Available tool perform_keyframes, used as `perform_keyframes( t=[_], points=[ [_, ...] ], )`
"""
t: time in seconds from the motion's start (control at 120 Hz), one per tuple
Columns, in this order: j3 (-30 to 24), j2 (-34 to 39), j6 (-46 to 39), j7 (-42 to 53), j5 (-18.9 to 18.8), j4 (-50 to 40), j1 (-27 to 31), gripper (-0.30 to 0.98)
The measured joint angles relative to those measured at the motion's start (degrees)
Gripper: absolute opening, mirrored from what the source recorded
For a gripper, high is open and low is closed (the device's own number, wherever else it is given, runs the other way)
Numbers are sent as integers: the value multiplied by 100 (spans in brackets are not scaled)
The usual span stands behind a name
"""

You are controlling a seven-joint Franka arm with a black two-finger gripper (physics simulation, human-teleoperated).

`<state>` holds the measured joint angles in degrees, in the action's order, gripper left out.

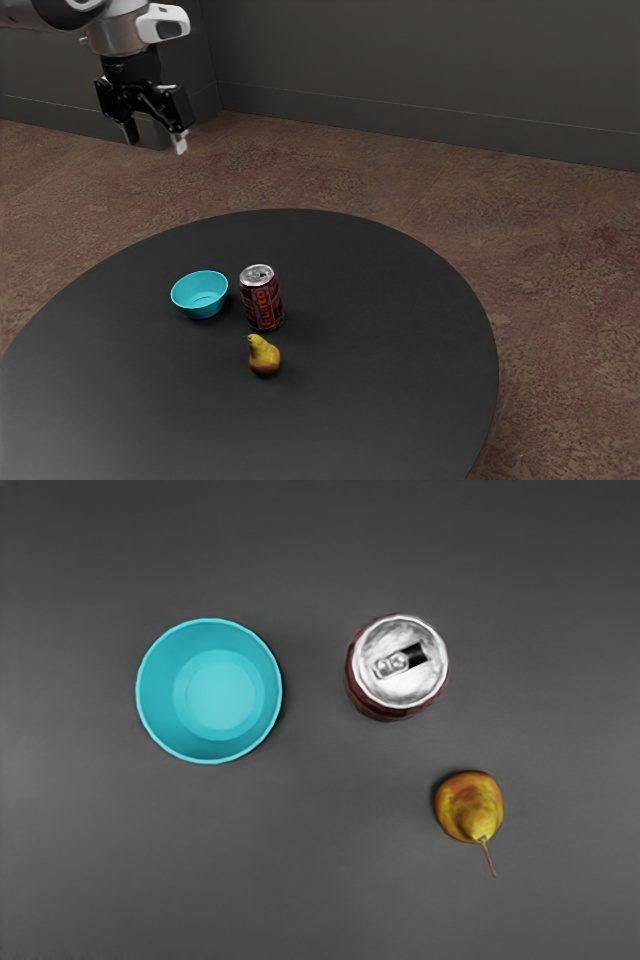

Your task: Place the pear in the bowl.

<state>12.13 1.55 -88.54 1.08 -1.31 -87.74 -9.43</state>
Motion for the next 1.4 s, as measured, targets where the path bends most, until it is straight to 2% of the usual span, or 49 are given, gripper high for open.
perform_keyframes(
  t=[0.267, 0.375, 0.467, 0.6, 0.683, 0.783, 1.192, 1.4],
  points=[
    [62, -33, 2, 10, 57, 7, -110, 69],
    [-117, -722, -13, -53, 132, 512, 95, 69],
    [-172, -1227, -90, -151, 190, 556, -109, 69],
    [-190, -1478, -482, -287, 325, -74, -206, 69],
    [-193, -1480, -981, -392, 488, -722, -265, 69],
    [-213, -1565, -1497, -543, 644, -1098, -296, 69],
    [-316, -2472, -2796, -958, 1104, -1463, -410, 69],
    [-316, -2565, -3158, -1069, 1234, -1905, -426, 69]
  ],
)
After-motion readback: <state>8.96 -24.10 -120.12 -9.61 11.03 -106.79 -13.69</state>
